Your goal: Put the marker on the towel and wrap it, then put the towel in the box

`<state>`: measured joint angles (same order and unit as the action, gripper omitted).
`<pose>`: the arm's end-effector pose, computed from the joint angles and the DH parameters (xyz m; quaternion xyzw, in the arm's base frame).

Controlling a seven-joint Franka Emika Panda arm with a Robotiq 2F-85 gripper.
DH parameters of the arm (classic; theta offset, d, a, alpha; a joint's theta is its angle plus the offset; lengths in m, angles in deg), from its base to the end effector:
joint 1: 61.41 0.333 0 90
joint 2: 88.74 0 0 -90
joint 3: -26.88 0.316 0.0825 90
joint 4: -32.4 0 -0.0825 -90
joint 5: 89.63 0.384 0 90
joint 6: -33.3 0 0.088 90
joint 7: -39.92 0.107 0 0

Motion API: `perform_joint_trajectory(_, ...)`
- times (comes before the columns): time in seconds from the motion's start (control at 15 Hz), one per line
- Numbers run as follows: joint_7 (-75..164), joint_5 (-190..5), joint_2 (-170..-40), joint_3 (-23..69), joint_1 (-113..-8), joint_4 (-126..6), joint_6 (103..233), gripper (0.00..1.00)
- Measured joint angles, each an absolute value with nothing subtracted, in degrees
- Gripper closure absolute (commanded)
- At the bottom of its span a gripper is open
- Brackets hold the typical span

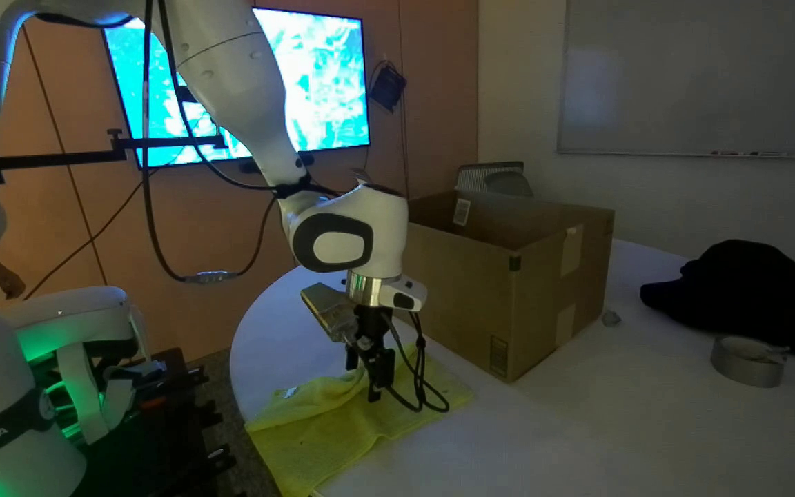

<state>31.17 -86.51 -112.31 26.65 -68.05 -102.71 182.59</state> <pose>0.4841 -0.0596 0.1420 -0.9966 0.0080 0.0795 0.0221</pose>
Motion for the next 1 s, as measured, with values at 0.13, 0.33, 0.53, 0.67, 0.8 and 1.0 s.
perform_joint_trajectory(0.13,31.1,-86.5,-112.1,26.2,-68.7,-103.1,183.9,0.00)
perform_joint_trajectory(0.33,30.2,-86.5,-111.4,26.0,-70.6,-103.9,185.6,0.00)
perform_joint_trajectory(0.53,28.3,-86.5,-111.2,25.9,-72.7,-104.6,185.9,0.00)
perform_joint_trajectory(0.67,27.5,-86.5,-111.5,25.2,-73.3,-104.8,185.9,0.00)
perform_joint_trajectory(0.8,26.8,-86.7,-112.2,24.5,-73.7,-104.7,186.0,0.00)
perform_joint_trajectory(1.0,25.6,-87.2,-113.4,23.8,-74.1,-104.7,187.0,0.00)
